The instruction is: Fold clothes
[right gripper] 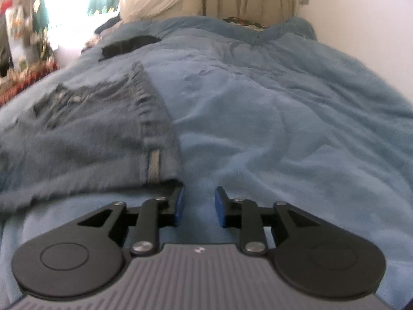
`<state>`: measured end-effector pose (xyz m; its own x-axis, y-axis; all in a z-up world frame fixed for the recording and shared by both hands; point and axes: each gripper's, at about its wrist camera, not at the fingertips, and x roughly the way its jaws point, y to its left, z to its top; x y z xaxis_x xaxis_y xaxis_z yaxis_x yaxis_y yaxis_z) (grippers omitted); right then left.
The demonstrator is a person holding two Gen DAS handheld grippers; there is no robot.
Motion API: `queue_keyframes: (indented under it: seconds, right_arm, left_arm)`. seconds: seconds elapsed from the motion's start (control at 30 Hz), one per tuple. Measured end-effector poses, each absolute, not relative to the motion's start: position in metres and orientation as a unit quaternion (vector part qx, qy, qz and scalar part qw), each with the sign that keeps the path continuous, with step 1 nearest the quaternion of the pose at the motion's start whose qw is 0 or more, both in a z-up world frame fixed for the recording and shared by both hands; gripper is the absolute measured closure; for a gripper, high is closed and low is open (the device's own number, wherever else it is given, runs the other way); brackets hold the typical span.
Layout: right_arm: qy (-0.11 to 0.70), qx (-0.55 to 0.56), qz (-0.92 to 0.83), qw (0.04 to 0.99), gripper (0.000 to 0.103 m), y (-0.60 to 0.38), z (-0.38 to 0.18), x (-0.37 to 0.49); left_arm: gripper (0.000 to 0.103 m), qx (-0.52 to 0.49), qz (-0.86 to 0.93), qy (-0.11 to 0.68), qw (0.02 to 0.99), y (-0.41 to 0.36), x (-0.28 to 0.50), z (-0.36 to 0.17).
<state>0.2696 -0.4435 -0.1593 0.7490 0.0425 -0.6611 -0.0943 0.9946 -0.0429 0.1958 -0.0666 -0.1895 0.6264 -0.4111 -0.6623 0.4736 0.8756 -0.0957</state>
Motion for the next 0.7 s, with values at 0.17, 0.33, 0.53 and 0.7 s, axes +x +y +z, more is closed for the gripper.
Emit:
queue_keyframes:
  seconds: [0.17,0.33,0.53,0.7]
  right_arm:
    - [0.327,-0.041,0.051,0.943,0.076,-0.406,-0.133,0.224]
    - [0.303,-0.011,0.102,0.948,0.076,-0.33,-0.12,0.19]
    - [0.307,0.043,0.174,0.935,0.076,-0.223,-0.136,0.18]
    - [0.303,0.034,0.155,0.94,0.077,-0.162,-0.158,0.182]
  left_arm:
    - [0.055,0.02,-0.283,0.352,0.892,-0.047,0.177,-0.179]
    - [0.055,-0.007,-0.284,0.331,0.9,-0.011,0.166,-0.16]
    - [0.055,0.013,-0.194,0.302,0.933,0.057,0.181,-0.141]
    - [0.055,-0.012,-0.104,0.304,0.947,0.123,0.196,-0.138]
